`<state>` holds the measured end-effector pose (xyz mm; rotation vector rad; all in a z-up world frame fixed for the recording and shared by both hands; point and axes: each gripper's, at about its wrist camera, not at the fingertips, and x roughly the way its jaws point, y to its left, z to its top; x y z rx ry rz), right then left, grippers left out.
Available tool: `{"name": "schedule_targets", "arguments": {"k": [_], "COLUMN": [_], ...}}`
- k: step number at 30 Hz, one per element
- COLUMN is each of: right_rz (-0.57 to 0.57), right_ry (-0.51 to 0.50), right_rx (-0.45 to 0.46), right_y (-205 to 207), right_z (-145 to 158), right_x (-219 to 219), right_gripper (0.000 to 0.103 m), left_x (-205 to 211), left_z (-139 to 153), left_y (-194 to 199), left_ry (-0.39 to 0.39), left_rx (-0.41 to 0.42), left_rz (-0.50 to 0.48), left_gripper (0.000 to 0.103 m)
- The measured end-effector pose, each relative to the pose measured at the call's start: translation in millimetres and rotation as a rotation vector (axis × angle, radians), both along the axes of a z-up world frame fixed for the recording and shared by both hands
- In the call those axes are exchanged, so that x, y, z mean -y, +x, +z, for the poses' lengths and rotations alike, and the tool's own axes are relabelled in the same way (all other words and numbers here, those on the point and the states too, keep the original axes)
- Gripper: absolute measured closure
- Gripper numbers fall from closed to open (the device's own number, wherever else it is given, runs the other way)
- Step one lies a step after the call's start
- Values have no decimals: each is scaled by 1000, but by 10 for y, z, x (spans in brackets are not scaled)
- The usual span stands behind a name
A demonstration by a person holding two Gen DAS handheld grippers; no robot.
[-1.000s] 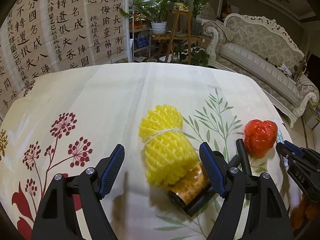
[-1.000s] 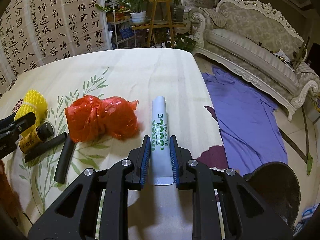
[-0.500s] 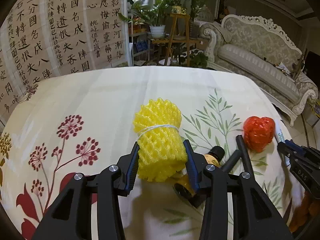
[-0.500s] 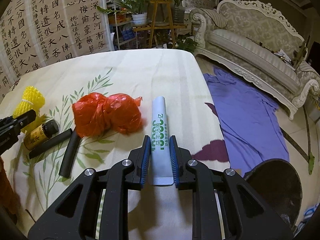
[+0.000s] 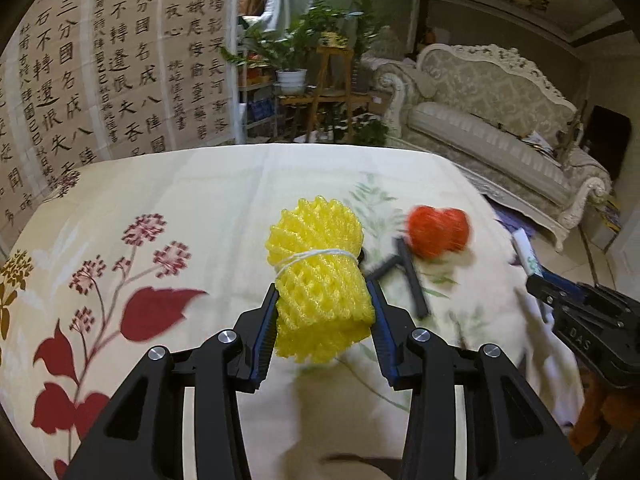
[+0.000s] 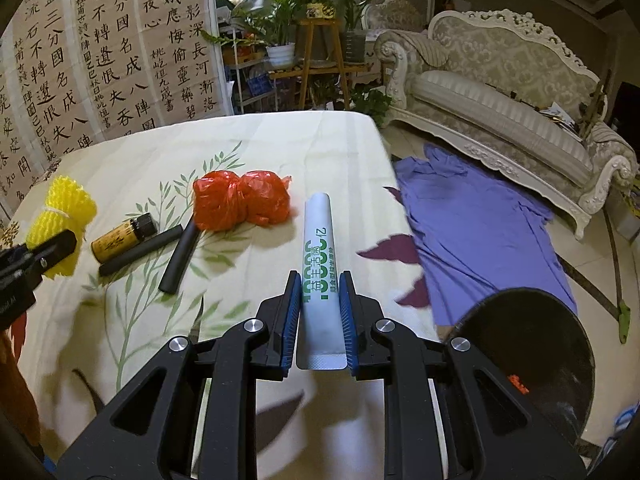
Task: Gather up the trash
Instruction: 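Carry both items over the black bin and open both grippers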
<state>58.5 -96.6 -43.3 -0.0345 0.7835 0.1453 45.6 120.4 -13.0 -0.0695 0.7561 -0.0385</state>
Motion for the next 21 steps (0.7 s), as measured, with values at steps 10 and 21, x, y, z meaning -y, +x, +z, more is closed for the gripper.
{"name": "schedule_targets", "arguments": {"k": [10,21], "right_rz": [-111,-305], "right_ry": [-21,-40], "right_rx": [48,40], "right_y": [-480,-828], "right_z": [130,-4], "right_x": [551,1378], "right_gripper": [84,84], "left_x": [717,1652], "left_z": [16,-39], "left_y": [-275,-287], "left_ry": [-29,-39], "left_rx": [34,40], "left_rz": [-165,-342], "left_gripper": [60,60]}}
